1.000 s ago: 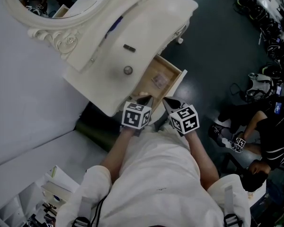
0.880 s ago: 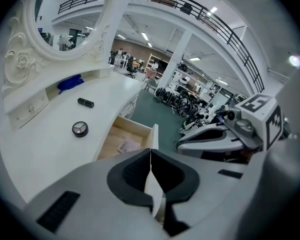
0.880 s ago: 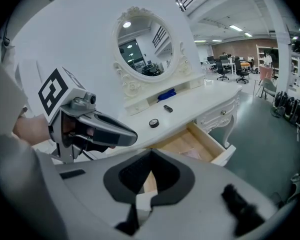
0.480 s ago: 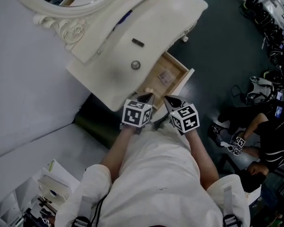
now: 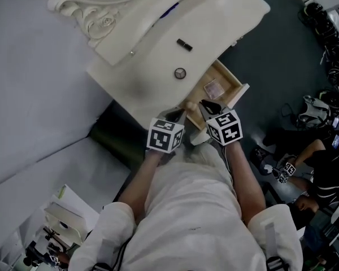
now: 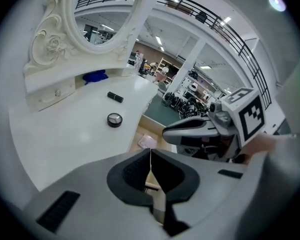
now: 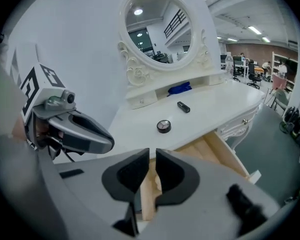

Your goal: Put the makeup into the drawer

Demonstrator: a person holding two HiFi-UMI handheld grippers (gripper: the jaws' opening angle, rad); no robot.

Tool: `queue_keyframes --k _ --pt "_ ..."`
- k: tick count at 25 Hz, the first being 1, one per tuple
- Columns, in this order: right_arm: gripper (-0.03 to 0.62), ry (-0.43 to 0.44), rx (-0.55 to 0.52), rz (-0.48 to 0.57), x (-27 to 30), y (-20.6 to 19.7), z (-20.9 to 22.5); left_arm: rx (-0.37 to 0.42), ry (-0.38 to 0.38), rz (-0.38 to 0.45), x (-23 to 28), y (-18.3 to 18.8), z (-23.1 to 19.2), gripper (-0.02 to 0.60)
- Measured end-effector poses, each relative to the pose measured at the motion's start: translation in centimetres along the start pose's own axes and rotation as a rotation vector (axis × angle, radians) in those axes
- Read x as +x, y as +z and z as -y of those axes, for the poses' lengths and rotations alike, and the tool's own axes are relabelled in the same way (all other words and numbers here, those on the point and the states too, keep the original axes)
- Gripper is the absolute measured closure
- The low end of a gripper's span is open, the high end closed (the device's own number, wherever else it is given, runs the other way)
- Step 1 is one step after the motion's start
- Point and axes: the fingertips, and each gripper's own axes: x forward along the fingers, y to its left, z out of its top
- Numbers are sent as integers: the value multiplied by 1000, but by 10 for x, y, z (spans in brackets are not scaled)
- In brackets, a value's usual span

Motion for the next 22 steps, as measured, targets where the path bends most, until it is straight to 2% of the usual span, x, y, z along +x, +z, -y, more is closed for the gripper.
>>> queue_keyframes --k 1,2,3,12,22 --pt "555 0 -4 -4 8 5 1 -6 1 0 0 0 -7 571" --pt "508 -1 -10 -10 16 10 2 -11 2 2 0 1 -13 571" --pt "496 -3 -18 -17 24 14 4 -17 3 4 0 2 -18 571" --pt "441 -32 -129 -61 83 51 18 -49 19 24 3 14 -62 571" --pt "361 -78 -259 -130 135 67 31 -80 49 43 1 24 -93 571"
